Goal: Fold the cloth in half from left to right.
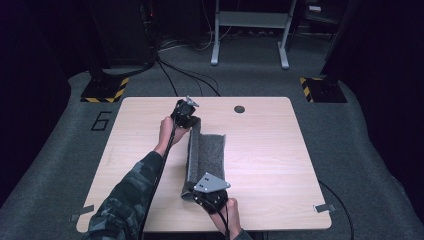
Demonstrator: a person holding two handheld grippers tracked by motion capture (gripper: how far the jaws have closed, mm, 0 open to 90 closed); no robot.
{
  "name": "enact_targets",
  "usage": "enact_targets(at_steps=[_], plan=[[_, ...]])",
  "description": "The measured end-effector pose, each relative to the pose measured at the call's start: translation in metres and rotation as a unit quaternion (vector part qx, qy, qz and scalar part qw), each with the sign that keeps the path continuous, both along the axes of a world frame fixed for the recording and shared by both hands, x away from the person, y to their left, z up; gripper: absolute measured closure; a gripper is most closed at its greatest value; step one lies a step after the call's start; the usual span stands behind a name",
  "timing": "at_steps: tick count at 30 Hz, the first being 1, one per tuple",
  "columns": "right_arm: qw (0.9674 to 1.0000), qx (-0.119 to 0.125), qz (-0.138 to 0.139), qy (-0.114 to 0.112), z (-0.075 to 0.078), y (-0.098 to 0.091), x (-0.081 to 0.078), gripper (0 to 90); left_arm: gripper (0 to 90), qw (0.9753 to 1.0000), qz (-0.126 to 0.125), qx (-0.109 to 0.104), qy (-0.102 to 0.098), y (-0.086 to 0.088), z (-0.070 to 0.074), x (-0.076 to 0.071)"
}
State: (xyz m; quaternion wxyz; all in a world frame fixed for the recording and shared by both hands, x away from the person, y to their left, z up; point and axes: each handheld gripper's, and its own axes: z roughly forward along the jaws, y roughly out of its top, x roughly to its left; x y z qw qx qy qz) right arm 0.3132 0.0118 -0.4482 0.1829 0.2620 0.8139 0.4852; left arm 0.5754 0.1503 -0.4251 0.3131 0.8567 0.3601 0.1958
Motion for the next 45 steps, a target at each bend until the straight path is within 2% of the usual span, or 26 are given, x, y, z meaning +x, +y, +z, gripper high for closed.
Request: enact_targets(at_steps=[8, 15, 19, 24, 27, 34, 41, 43, 44, 45], plan=[[0.9996, -0.016, -0.018, 0.018, -0.009, -0.013, 0.002, 88.6, 85.1, 0.9999, -0.01, 0.0, 0.004, -0.021, -0.01, 0.003], [0.999, -0.027, -0.02, 0.029, -0.018, -0.017, 0.003, 88.6, 84.9, 0.9998, -0.02, 0.003, 0.01, -0.034, -0.017, 0.005], [0.9985, -0.03, -0.027, 0.036, -0.023, -0.022, 0.003, 88.6, 84.7, 0.9996, -0.025, 0.011, 0.01, -0.042, -0.023, 0.006], [0.9974, -0.033, -0.04, 0.05, -0.029, -0.029, 0.003, 88.5, 84.6, 0.9995, -0.027, 0.009, 0.014, -0.047, -0.027, 0.007], [0.9971, -0.036, -0.044, 0.051, -0.031, -0.03, 0.004, 88.5, 84.6, 0.9994, -0.027, 0.005, 0.019, -0.052, -0.031, 0.007], [0.9964, -0.04, -0.049, 0.057, -0.032, -0.034, 0.003, 88.4, 84.7, 0.9992, -0.034, 0.009, 0.021, -0.063, -0.036, 0.007], [0.9948, -0.048, -0.055, 0.071, -0.041, -0.04, 0.002, 87.9, 83.5, 0.999, -0.035, 0.016, 0.024, -0.07, -0.042, 0.008], [0.994, -0.049, -0.059, 0.078, -0.043, -0.042, 0.003, 84.9, 80.0, 0.9991, -0.028, 0.015, 0.027, -0.071, -0.045, 0.009], [0.9935, -0.05, -0.06, 0.083, -0.044, -0.043, 0.003, 79.6, 72.0, 0.9992, -0.02, 0.015, 0.031, -0.072, -0.046, 0.01], [0.9935, -0.05, -0.06, 0.083, -0.044, -0.043, 0.003, 79.6, 64.4, 0.9992, -0.02, 0.015, 0.031, -0.072, -0.046, 0.01]])
